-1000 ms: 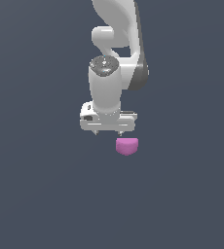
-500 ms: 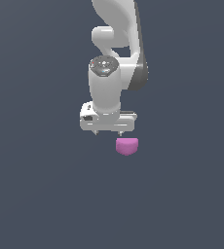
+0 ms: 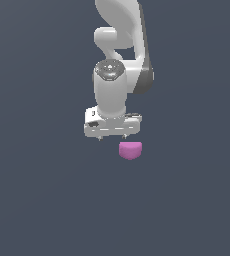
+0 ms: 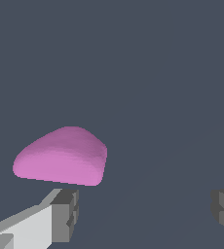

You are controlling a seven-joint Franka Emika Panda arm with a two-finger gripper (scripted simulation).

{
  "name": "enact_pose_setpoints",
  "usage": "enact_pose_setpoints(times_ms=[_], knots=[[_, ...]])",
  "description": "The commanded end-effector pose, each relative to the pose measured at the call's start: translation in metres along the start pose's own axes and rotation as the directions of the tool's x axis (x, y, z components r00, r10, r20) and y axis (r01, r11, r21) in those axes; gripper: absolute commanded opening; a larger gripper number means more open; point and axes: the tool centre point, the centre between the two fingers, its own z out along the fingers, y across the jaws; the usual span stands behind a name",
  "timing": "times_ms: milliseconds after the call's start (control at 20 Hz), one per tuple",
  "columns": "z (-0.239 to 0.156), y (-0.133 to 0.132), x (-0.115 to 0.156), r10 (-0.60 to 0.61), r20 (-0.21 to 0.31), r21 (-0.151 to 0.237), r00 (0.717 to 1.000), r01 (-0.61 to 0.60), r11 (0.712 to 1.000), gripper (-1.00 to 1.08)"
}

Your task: Pick up the object and move it to a goal position.

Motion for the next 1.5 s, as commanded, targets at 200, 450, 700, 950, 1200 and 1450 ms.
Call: enact_pose_setpoints(times_ms=[200,450,700,950,1200,1450], knots=[[0.005,-0.008,0.001,-0.149,0.003,-0.003,0.989,0.149,0.989,1.0],[0.01,-0.016,0.003,-0.297,0.007,-0.005,0.955,0.297,0.955,1.0],[0.016,-0.024,0.004,-0.442,0.01,-0.006,0.897,0.442,0.897,1.0],[0.02,-0.032,0.005,-0.575,0.013,-0.005,0.818,0.575,0.818,1.0],[0.025,-0.041,0.007,-0.695,0.014,-0.004,0.719,0.695,0.719,1.0],[0.029,-0.049,0.008,-0.798,0.014,-0.002,0.602,0.798,0.602,1.0]])
